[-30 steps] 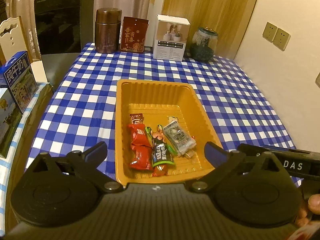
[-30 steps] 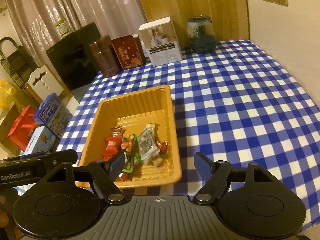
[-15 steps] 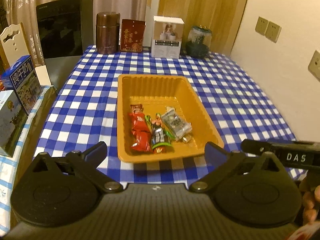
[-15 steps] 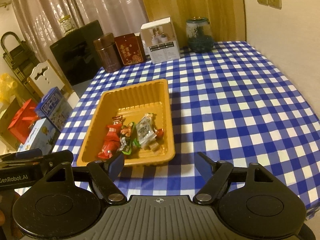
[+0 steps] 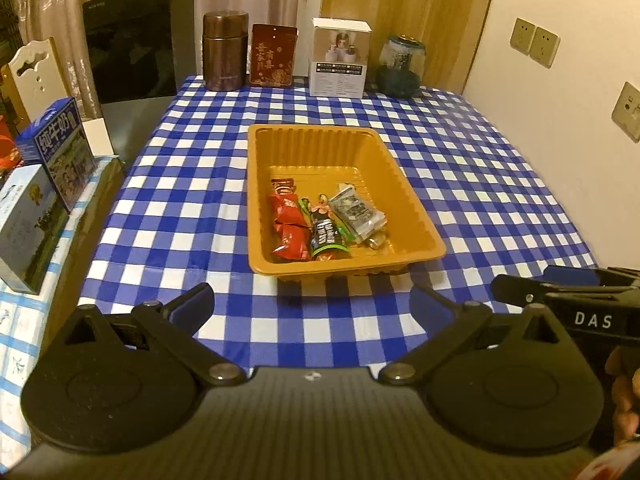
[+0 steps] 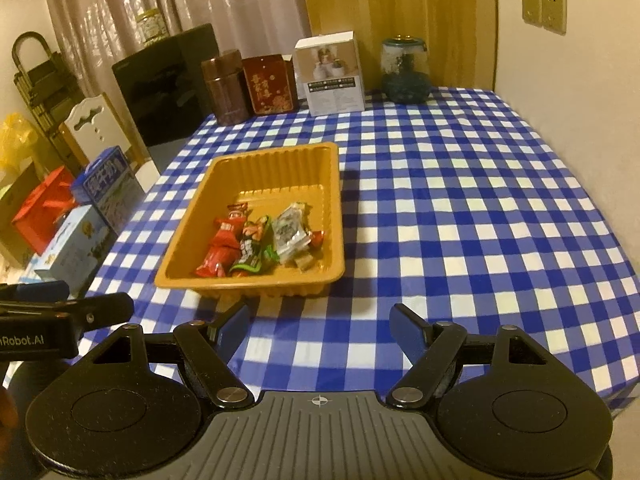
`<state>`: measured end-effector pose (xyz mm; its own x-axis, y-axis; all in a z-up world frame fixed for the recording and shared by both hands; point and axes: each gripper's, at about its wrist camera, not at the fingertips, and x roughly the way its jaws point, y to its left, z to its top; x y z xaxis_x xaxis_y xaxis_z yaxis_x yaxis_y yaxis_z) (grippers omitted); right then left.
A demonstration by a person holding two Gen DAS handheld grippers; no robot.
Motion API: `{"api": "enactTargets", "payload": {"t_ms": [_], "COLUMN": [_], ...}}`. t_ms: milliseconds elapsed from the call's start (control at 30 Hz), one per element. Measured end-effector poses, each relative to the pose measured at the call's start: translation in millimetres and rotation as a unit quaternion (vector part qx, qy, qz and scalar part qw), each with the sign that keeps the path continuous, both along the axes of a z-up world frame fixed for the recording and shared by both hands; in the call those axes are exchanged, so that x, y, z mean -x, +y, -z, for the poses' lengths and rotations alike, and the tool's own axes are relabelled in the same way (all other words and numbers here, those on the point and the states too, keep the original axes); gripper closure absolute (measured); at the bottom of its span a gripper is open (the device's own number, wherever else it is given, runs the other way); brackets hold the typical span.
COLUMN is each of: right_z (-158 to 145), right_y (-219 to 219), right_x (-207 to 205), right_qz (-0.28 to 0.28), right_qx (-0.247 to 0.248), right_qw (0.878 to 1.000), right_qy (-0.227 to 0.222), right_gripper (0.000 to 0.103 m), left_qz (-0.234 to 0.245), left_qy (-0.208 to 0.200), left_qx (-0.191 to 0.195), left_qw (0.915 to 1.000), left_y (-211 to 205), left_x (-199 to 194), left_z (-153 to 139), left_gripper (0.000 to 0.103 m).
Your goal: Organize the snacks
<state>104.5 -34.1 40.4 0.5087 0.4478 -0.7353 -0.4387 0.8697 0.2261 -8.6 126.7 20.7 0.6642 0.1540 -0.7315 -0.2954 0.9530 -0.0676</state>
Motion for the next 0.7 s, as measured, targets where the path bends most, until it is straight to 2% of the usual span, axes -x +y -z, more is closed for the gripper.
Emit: {"api": "enactTargets", "payload": {"t_ms": [233,700], "right_z": [-3,-7], "right_y": [-3,-14], "right_x": [12,20], "right_qz": [0.001,0.008], "right_qx": [0.005,0.009], "right_qw": [1.0,1.0], "right_qy": [0.014,0.014], "right_gripper": [0.026,0.026], "left_qz": [-0.014,-0.004], "left_qy": [0.005,0.014], "left_qx": [-0.004,-0.013], "left_qw": [0.9999,0.9998], "left_y": [-3,-12], "left_x": [14,19], "left_z": [0,1], "left_gripper": [0.0,0.0]}}
